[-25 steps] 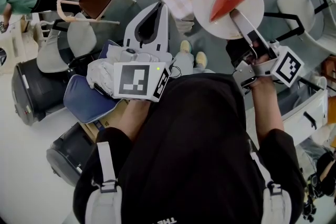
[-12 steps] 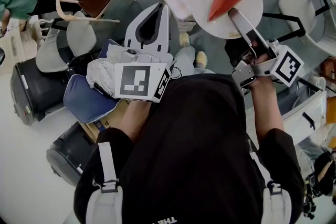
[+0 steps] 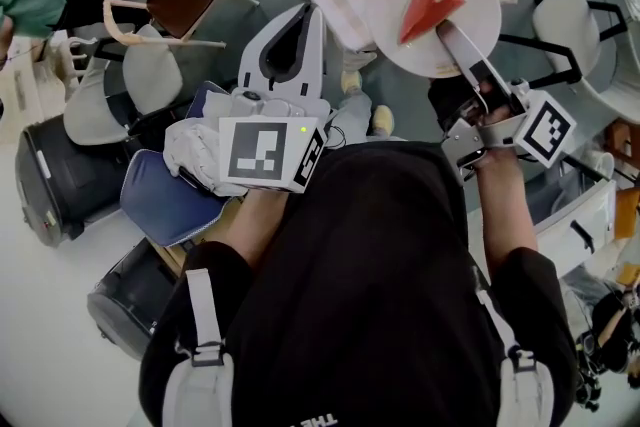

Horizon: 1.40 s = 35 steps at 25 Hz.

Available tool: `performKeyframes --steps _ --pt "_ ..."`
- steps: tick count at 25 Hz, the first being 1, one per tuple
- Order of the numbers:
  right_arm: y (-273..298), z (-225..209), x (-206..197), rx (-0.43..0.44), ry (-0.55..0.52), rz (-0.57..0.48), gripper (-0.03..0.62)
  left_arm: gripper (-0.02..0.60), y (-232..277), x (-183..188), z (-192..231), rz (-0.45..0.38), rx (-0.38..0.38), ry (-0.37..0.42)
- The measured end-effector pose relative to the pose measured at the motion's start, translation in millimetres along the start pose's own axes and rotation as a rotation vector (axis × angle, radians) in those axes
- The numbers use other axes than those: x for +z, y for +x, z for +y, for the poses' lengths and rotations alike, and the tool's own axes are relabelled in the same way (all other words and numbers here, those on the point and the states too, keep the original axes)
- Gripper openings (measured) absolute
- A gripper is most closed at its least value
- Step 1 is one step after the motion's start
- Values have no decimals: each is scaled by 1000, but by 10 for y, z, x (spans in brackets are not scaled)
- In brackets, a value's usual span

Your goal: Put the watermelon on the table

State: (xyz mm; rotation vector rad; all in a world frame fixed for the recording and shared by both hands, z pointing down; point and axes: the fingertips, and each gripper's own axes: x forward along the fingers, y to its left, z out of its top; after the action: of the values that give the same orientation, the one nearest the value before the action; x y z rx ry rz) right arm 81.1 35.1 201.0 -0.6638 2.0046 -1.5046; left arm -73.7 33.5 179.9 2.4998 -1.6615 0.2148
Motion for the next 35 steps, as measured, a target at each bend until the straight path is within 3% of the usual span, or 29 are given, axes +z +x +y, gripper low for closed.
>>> performKeyframes --steps 35 --pt "1106 -264 441 -59 -19 -88 18 11 941 102 1039 -10 -90 -42"
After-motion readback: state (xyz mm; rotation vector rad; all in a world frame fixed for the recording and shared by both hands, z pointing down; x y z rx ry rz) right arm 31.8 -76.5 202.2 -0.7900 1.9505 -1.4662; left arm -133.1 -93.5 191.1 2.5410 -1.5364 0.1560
